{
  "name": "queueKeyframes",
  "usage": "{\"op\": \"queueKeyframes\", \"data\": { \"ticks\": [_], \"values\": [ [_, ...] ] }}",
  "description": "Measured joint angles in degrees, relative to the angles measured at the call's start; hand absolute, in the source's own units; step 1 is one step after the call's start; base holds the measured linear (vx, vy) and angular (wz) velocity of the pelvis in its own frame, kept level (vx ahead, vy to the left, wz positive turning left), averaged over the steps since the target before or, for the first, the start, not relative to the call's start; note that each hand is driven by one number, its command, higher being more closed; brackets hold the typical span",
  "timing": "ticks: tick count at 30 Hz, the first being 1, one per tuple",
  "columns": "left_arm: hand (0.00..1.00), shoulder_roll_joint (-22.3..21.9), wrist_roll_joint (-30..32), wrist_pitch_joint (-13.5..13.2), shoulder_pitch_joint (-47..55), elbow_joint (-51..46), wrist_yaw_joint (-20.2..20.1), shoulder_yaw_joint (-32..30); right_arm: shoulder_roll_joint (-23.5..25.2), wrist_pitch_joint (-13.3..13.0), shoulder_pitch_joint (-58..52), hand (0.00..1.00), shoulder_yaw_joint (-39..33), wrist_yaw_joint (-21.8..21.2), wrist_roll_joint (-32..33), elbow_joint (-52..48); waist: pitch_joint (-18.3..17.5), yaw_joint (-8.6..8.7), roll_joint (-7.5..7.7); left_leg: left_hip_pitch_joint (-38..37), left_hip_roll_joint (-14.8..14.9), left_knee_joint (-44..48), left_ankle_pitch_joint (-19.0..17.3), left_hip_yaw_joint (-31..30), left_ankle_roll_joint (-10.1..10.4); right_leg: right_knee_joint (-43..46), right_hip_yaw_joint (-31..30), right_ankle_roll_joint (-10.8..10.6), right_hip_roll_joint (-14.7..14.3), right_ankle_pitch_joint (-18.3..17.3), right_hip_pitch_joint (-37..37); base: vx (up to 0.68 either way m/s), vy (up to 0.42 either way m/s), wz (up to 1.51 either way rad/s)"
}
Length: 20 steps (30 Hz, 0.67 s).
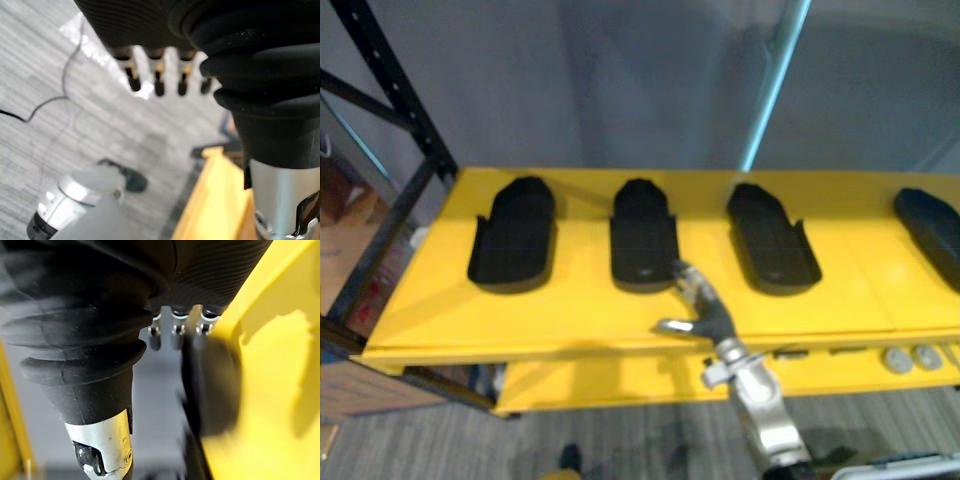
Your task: Walk over and take plastic housings, then place them on the shelf
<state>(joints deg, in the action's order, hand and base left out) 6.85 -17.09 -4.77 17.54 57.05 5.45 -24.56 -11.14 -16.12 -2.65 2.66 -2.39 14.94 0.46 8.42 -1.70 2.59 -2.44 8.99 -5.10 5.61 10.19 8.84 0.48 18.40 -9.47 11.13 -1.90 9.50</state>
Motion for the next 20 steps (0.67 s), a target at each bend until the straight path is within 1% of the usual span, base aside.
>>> {"op": "queueKeyframes", "data": {
  "ticks": [1, 2, 3, 5, 6, 7, 8, 9, 10, 12, 13, 14, 16, 18, 19, 20],
  "values": [
    [0.0, -0.21, 0.03, 0.0, -0.01, 0.0, 0.02, -0.38, 0.67, -0.58, -0.14, 0.0, -2.02, 1.07, 0.0, -0.12, 0.01, 0.25, -0.04, -0.2, 0.03, 0.0, -0.04, 0.19, -0.01, 0.01, -0.22, 0.0, -0.01, 0.0, 0.02, -0.01, -0.004, -0.35],
    [0.0, -0.88, 0.16, 0.53, -0.08, 0.0, 0.44, -1.47, 2.15, -2.47, -0.79, 0.0, -7.65, 5.2, -0.25, -0.18, -0.04, 0.97, -0.04, -0.74, 0.27, 0.0, -0.31, 1.36, 0.12, 0.06, -1.42, 0.01, -0.13, 0.0, -0.27, -0.01, -0.004, -0.4],
    [0.0, -1.13, 0.19, 1.78, -0.29, 0.03, 0.82, -1.74, 3.12, -4.3, -1.95, 0.0, -12.56, 9.45, -1.38, -0.32, -0.2, 1.69, 0.04, -1.06, 0.51, 0.0, -0.44, 2.38, 0.2, 0.1, -2.51, -0.01, -0.25, 0.05, -0.79, 0.0, -0.005, -0.49],
    [0.0, -1.31, 0.07, 3.23, -0.41, 0.18, 1.09, -1.81, 3.9, -6.27, -4.54, 0.0, -18.75, 15.14, -1.88, -0.23, -0.58, 2.87, -0.14, -1.56, 0.65, 0.0, -0.78, 3.48, 0.28, 0.15, -3.47, -0.02, -0.29, 0.07, -1.1, 0.01, -0.005, -0.37],
    [0.0, -1.4, -0.04, 4.16, -0.53, 0.19, 1.23, -1.83, 4.48, -7.58, -6.64, 0.0, -22.66, 18.02, -1.41, 0.32, -1.34, 3.84, -0.13, -1.65, 0.77, 0.01, -1.06, 4.63, 0.45, 0.16, -4.54, -0.02, -0.32, 0.1, -1.72, 0.02, 0.001, -0.35],
    [0.0, -1.51, -0.11, 4.58, -0.61, 0.19, 1.37, -1.88, 4.9, -8.43, -7.77, 0.0, -25.14, 19.73, -1.05, 1.29, -1.62, 4.27, -0.37, -1.88, 0.83, 0.01, -1.23, 5.25, 0.52, 0.1, -5.05, -0.03, -0.33, 0.12, -1.79, 0.02, 0.003, -0.36],
    [0.0, -1.59, -0.23, 4.94, -0.84, 0.19, 1.7, -1.87, 5.15, -9.07, -8.52, 0.0, -26.58, 20.53, -1.07, 2.43, -1.69, 4.74, -0.42, -2.4, 0.89, 0.0, -1.4, 5.73, 0.58, 0.1, -5.48, -0.02, -0.36, 0.12, -1.78, 0.03, 0.0, -0.36],
    [0.0, -1.8, -0.54, 5.33, -1.11, 0.22, 2.34, -1.87, 5.39, -9.43, -9.51, 0.0, -28.8, 22.24, -1.28, 5.47, -1.88, 5.63, -0.54, -3.01, 1.0, 0.0, -1.63, 6.65, 0.72, 0.07, -6.21, -0.02, -0.41, 0.12, -1.65, 0.03, -0.001, -0.36],
    [0.0, -1.91, -0.68, 6.15, -1.9, 0.23, 2.49, -1.87, 5.73, -10.13, -10.84, 0.0, -30.28, 23.57, -1.47, 9.26, -2.02, 5.78, -0.69, -3.73, 1.14, 0.0, -1.72, 7.86, 0.78, 0.06, -7.04, -0.02, -0.48, 0.12, -1.49, 0.03, -0.001, -0.37],
    [0.0, -2.52, -0.98, 6.29, -2.68, 0.13, 2.89, -1.9, 6.75, -10.2, -11.77, 0.0, -31.59, 24.11, -1.63, 14.16, -2.15, 5.79, -0.98, -4.52, 1.35, -0.04, -1.89, 8.81, 0.86, 0.06, -7.76, -0.02, -0.61, 0.12, -1.43, 0.01, -0.006, -0.25],
    [0.0, -3.37, -1.01, 6.75, -3.53, 0.14, 3.03, -1.92, 8.0, -10.07, -12.59, 0.0, -32.41, 24.96, -1.69, 18.48, -2.47, 5.79, -1.43, -4.67, 1.47, -0.04, -1.99, 9.11, 0.88, 0.07, -7.9, -0.02, -0.67, 0.12, -1.44, -0.01, -0.01, -0.14],
    [0.0, -3.67, -1.07, 6.99, -3.78, 0.15, 3.03, -1.92, 8.42, -9.87, -12.71, 0.0, -32.45, 25.28, -1.91, 19.97, -2.57, 5.78, -1.59, -4.67, 1.49, -0.04, -2.01, 9.15, 0.86, 0.06, -7.9, -0.02, -0.68, 0.12, -1.44, -0.02, -0.01, -0.05],
    [0.0, -4.77, -1.11, 7.71, -4.08, 0.15, 3.17, -2.05, 9.76, -8.82, -12.8, 0.0, -32.42, 26.34, -2.31, 24.58, -2.87, 5.69, -1.59, -4.73, 1.54, -0.05, -2.14, 9.39, 0.8, 0.05, -7.89, -0.02, -0.66, 0.13, -1.43, 0.0, 0.0, 0.0],
    [0.0, -5.71, -2.48, 8.73, -3.98, 0.35, 3.27, -2.24, 11.52, -6.14, -13.01, 0.0, -32.39, 26.25, -2.3, 30.29, -3.21, 5.45, -1.81, -5.85, 1.59, -0.05, -2.73, 10.66, 0.54, -0.24, -7.86, -0.02, -0.29, 0.12, -0.36, 0.0, 0.0, 0.0],
    [0.0, -5.78, -2.76, 8.86, -3.91, 0.39, 3.27, -2.24, 11.93, -5.56, -13.04, 0.0, -32.39, 26.22, -2.3, 31.97, -3.27, 5.4, -1.78, -6.11, 1.67, -0.05, -2.82, 11.23, 0.5, -0.29, -7.78, -0.01, -0.29, 0.1, -0.21, 0.0, 0.0, 0.0],
    [0.0, -5.85, -2.78, 9.09, -3.91, 0.39, 3.28, -2.26, 12.52, -3.7, -12.96, 0.0, -32.42, 25.58, -2.24, 35.43, -3.25, 5.21, -1.64, -6.47, 1.58, -0.05, -2.99, 11.64, 0.62, -0.33, -7.74, 0.07, -0.27, 0.03, 0.07, 0.0, 0.0, 0.0]
  ]
}}
